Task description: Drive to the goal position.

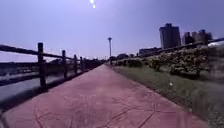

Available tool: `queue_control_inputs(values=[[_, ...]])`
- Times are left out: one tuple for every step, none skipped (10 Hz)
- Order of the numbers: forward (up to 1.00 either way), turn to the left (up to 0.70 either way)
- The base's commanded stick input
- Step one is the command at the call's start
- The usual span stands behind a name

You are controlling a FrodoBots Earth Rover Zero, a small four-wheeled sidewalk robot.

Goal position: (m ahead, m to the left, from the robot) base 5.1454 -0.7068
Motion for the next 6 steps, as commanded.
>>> queue_control_inputs(values=[[1.00,0.01],[1.00,0.01],[1.00,0.01],[1.00,0.01],[1.00,0.01],[1.00,0.01]])
